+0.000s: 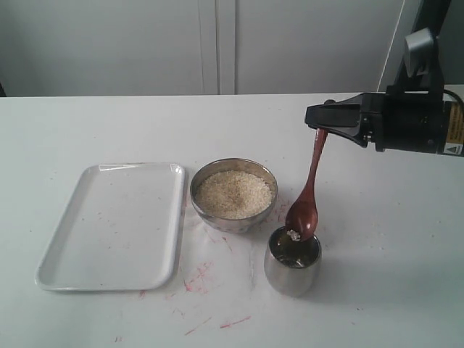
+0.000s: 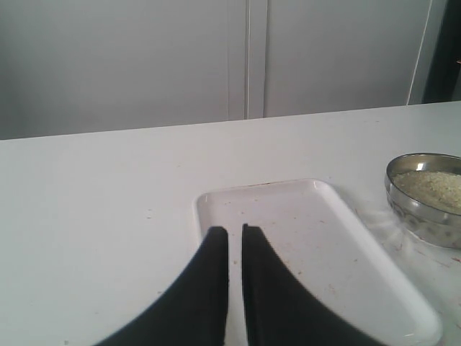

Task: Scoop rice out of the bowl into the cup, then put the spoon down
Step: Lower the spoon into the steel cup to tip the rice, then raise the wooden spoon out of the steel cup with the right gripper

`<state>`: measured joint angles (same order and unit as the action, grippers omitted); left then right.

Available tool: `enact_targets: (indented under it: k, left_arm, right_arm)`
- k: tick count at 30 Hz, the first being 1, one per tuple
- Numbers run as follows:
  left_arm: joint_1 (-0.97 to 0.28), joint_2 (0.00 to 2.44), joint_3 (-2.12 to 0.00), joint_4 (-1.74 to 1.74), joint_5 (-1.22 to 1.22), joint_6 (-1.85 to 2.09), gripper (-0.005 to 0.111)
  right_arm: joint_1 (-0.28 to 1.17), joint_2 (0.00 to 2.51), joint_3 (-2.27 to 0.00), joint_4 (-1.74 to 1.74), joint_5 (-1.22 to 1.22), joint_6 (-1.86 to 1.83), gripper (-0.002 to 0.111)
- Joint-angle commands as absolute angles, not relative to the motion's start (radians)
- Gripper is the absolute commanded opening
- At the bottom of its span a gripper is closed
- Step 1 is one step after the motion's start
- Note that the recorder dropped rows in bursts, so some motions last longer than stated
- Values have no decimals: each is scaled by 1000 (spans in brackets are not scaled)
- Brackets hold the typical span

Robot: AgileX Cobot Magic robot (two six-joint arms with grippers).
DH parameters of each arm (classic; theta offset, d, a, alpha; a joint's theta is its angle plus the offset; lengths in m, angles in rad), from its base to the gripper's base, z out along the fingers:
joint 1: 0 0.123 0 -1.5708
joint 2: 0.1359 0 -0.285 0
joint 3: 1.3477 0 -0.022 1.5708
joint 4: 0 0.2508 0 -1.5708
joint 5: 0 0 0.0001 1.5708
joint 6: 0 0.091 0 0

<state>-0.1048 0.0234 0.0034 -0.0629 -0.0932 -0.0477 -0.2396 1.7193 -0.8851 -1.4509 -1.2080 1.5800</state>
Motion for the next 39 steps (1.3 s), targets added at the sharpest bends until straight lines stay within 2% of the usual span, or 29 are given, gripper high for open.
enact_targets:
  k: [1,29,39]
  left_arm:
    - [-103,26,0,-67,-104,-49,14]
    - [-103,26,0,-67,-104,-49,14]
    - [-103,26,0,-67,-104,-49,14]
  right_arm:
    - [-238,1709,-882,-1457,-1221,1539,0]
    - [-205,1707,-882,-1464,-1221,1461,0]
    - [-205,1707,-886,-1424,-1221,1576,0]
